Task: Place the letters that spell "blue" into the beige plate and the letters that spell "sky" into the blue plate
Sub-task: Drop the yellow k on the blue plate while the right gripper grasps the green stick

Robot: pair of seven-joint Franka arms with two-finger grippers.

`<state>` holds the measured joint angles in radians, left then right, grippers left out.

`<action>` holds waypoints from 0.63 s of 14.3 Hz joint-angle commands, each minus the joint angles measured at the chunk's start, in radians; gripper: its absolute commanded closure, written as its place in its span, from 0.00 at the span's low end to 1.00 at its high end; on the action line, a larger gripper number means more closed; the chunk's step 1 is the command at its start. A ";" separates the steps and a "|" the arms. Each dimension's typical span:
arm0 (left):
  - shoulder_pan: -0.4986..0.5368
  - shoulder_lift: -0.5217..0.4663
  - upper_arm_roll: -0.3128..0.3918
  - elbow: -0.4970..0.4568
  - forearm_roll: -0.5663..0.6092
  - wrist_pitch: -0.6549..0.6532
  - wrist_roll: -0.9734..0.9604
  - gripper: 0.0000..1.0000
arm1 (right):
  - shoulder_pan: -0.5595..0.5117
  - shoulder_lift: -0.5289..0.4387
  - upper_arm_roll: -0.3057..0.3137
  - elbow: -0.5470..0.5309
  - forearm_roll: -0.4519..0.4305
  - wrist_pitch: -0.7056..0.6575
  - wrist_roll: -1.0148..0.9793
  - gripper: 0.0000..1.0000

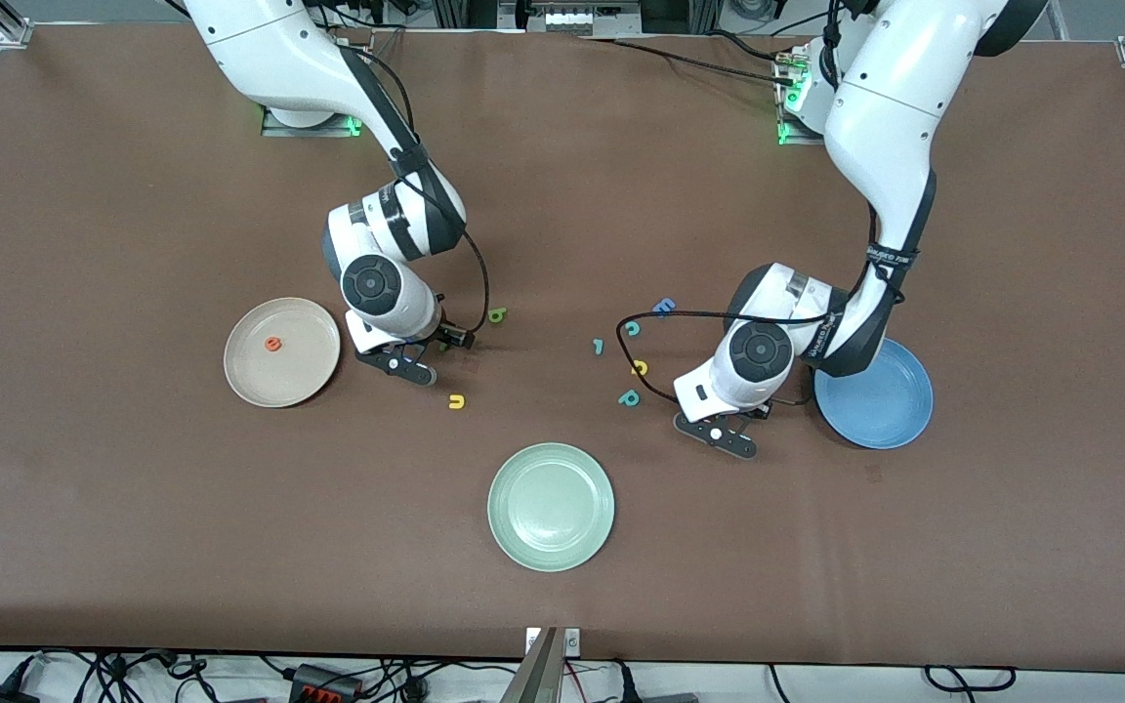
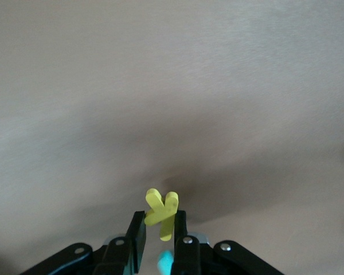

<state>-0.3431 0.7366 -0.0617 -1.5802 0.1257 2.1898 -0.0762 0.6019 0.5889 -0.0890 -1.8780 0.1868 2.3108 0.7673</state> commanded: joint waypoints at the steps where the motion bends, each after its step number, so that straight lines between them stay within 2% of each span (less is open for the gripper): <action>1: 0.062 -0.107 0.011 -0.006 0.025 -0.175 -0.005 0.95 | 0.002 -0.001 -0.003 -0.003 0.014 0.016 0.021 0.34; 4: 0.145 -0.132 0.014 -0.010 0.028 -0.336 0.061 0.91 | 0.006 0.008 -0.003 -0.001 0.020 0.030 0.021 0.42; 8: 0.249 -0.123 0.010 -0.044 0.032 -0.326 0.153 0.85 | 0.010 0.017 -0.003 0.003 0.020 0.032 0.021 0.47; 9: 0.251 -0.121 0.008 -0.052 0.032 -0.320 0.153 0.59 | 0.010 0.022 -0.003 0.005 0.020 0.032 0.021 0.49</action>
<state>-0.1016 0.6217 -0.0402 -1.6019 0.1270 1.8596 0.0629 0.6034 0.6022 -0.0911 -1.8778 0.1913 2.3318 0.7761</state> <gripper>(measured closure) 0.758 0.458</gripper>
